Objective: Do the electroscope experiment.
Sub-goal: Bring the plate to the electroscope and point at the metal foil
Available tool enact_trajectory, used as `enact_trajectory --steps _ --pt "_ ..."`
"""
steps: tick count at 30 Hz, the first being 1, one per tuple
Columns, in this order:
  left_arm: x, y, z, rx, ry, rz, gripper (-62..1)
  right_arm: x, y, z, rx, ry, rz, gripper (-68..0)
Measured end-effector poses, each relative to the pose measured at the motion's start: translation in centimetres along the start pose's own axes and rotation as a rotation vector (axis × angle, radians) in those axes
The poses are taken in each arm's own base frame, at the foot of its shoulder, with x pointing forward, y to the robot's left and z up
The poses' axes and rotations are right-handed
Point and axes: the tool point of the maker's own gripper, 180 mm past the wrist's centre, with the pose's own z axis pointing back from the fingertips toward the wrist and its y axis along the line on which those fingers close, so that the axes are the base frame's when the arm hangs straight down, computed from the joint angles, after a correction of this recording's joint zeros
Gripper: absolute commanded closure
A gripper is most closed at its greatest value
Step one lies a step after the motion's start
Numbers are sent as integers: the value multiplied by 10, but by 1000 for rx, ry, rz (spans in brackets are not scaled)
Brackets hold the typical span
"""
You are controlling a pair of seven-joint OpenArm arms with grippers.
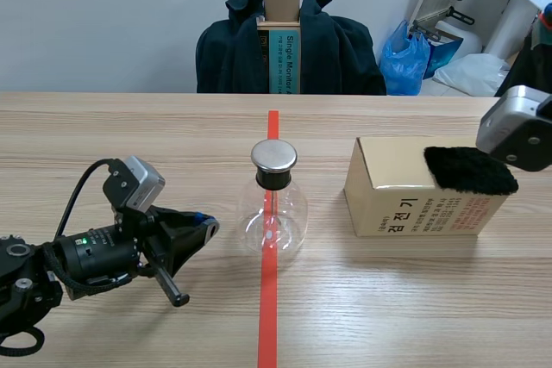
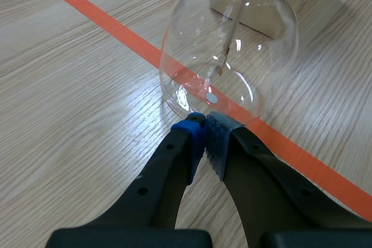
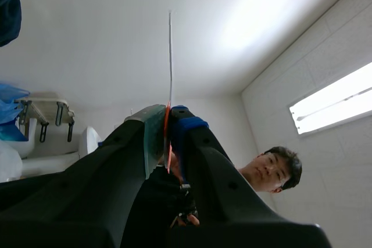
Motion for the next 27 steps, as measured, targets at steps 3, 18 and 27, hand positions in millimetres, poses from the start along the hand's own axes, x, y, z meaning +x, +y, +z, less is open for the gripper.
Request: enact_trajectory --steps 3,18,27 --pt "0 0 0 -1 -1 1 -30 0 -6 -10 -35 15 -14 -8" --pt "0 0 0 0 2 0 -30 100 21 -53 19 -179 -184 -8" --pt "0 0 0 0 2 0 -30 142 80 -20 196 -270 -206 -8"
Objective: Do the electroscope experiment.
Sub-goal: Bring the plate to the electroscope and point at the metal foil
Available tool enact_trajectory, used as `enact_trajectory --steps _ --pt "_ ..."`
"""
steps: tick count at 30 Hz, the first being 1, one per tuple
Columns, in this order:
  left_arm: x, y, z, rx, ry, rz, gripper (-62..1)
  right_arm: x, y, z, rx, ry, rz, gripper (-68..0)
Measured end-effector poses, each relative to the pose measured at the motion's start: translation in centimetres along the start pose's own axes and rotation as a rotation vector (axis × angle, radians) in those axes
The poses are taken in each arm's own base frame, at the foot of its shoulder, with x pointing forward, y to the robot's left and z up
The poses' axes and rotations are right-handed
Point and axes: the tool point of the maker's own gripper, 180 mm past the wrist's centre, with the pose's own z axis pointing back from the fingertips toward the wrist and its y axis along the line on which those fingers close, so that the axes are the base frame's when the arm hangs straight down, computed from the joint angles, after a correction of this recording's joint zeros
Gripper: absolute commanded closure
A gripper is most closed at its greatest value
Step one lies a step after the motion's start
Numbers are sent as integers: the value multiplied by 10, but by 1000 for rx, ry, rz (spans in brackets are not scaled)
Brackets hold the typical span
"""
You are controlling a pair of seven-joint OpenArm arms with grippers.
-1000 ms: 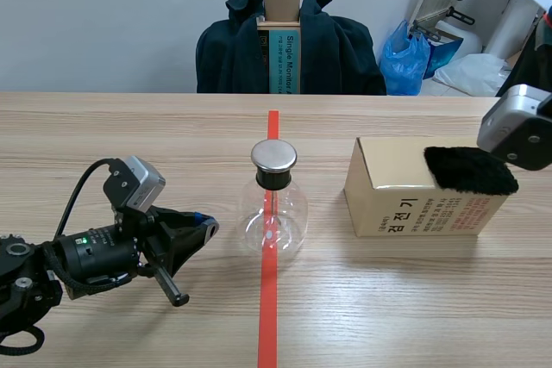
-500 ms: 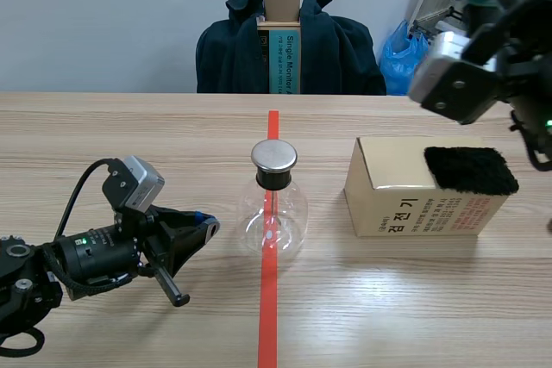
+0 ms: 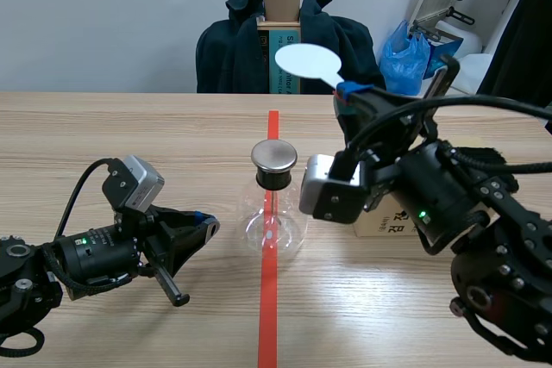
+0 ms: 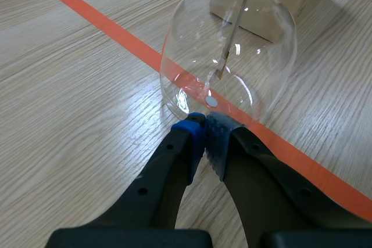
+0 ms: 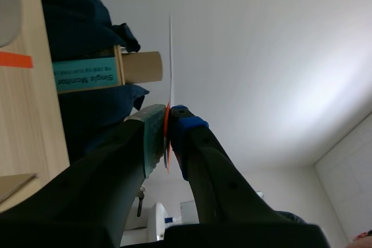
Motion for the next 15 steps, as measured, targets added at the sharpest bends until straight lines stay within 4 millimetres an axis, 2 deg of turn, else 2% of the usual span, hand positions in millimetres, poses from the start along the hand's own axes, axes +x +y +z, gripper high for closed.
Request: enact_trajectory --steps 7,12,15 --pt "0 0 0 0 0 0 -30 3 31 12 86 -8 -1 -8" --pt "0 0 0 0 0 0 -30 3 36 14 100 -15 0 -8" --pt "0 0 0 0 0 0 -30 12 36 14 101 -61 -1 -8"
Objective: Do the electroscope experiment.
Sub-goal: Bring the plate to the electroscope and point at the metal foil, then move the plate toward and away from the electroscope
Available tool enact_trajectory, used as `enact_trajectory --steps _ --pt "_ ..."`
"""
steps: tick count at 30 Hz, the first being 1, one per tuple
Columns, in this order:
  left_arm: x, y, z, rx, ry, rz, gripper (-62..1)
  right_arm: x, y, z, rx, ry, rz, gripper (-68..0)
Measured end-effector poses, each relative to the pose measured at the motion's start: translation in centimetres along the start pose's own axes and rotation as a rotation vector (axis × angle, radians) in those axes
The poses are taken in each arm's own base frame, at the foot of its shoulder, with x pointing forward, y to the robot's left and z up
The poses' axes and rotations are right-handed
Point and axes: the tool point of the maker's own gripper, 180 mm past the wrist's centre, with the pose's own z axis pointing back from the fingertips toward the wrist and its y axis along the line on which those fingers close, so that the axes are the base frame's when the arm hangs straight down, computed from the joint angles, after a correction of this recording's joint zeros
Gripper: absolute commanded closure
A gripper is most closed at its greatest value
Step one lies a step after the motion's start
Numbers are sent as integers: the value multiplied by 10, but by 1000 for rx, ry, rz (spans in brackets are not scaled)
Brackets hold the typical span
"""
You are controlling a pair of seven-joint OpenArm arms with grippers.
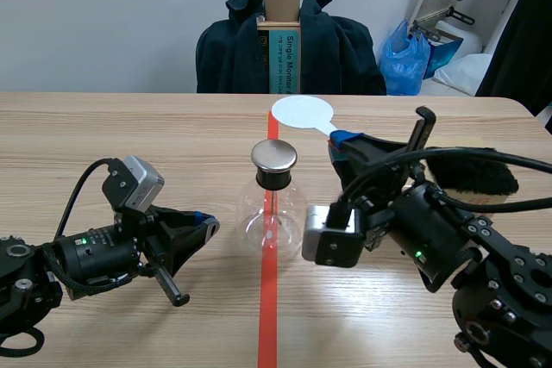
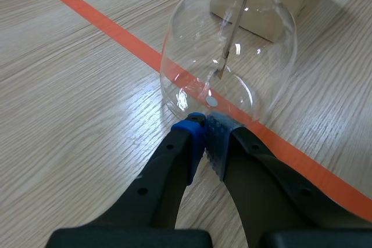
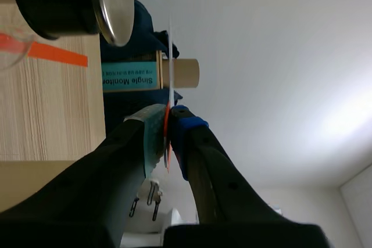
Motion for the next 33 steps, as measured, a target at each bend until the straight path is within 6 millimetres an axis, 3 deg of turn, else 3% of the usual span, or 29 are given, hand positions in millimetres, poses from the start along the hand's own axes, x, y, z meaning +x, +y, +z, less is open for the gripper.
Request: enact_trajectory --steps 15,33 --pt "0 0 0 0 2 0 -30 36 15 15 45 -156 4 -8" --pt "0 0 0 0 2 0 -30 42 16 17 47 -184 4 -8"
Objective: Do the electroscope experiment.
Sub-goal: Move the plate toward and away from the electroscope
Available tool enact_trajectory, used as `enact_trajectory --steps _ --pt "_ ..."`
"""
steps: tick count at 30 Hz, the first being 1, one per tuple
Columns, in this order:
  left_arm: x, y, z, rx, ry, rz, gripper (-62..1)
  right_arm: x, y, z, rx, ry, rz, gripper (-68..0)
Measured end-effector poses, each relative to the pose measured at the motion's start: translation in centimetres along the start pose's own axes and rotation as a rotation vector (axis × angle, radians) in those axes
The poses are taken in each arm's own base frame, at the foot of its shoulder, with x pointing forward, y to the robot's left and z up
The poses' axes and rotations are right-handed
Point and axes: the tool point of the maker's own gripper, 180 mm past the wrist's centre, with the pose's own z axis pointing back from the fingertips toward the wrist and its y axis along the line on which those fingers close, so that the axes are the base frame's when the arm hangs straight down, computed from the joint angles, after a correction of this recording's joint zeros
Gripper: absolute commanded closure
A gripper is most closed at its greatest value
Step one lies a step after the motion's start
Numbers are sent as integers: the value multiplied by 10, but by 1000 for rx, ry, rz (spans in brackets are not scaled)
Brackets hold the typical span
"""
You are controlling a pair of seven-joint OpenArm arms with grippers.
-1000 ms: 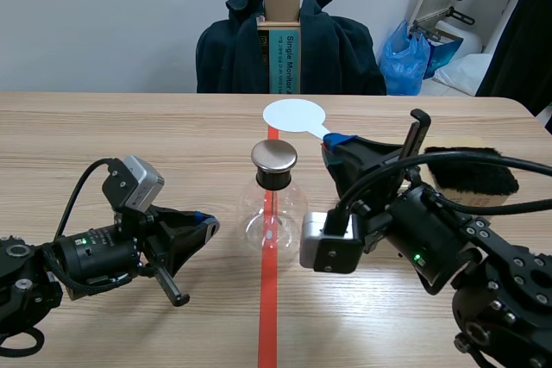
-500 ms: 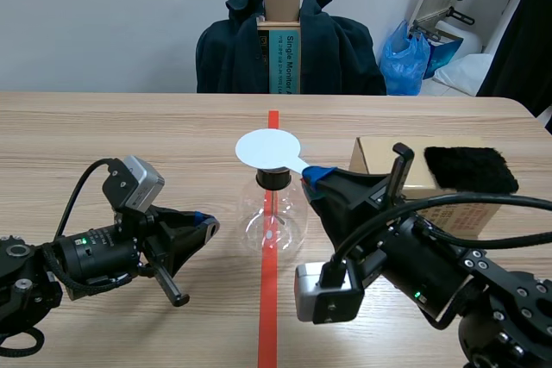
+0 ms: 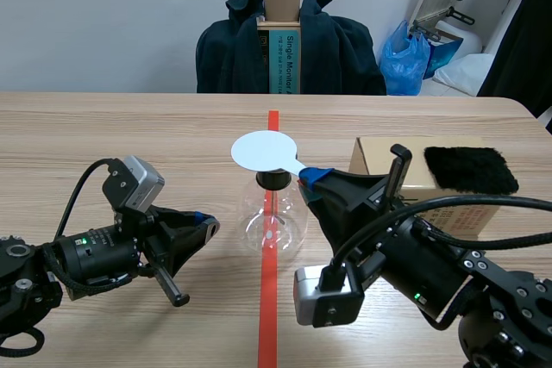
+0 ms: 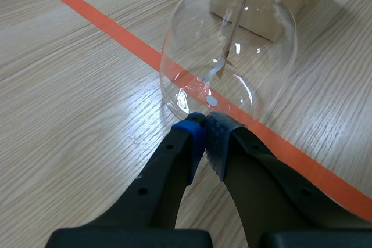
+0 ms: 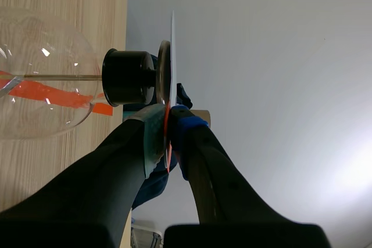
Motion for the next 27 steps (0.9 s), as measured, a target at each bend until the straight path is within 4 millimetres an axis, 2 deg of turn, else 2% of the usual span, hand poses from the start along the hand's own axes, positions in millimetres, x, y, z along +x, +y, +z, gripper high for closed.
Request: enact_trajectory --steps 4,17,27 --pt "0 0 0 0 0 0 -30 -2 0 0 0 13 0 -8" --pt "0 0 0 0 0 0 -30 -46 0 6 -1 261 -1 -8" --pt "0 0 0 0 0 0 -30 -56 0 9 -1 317 -1 -8"
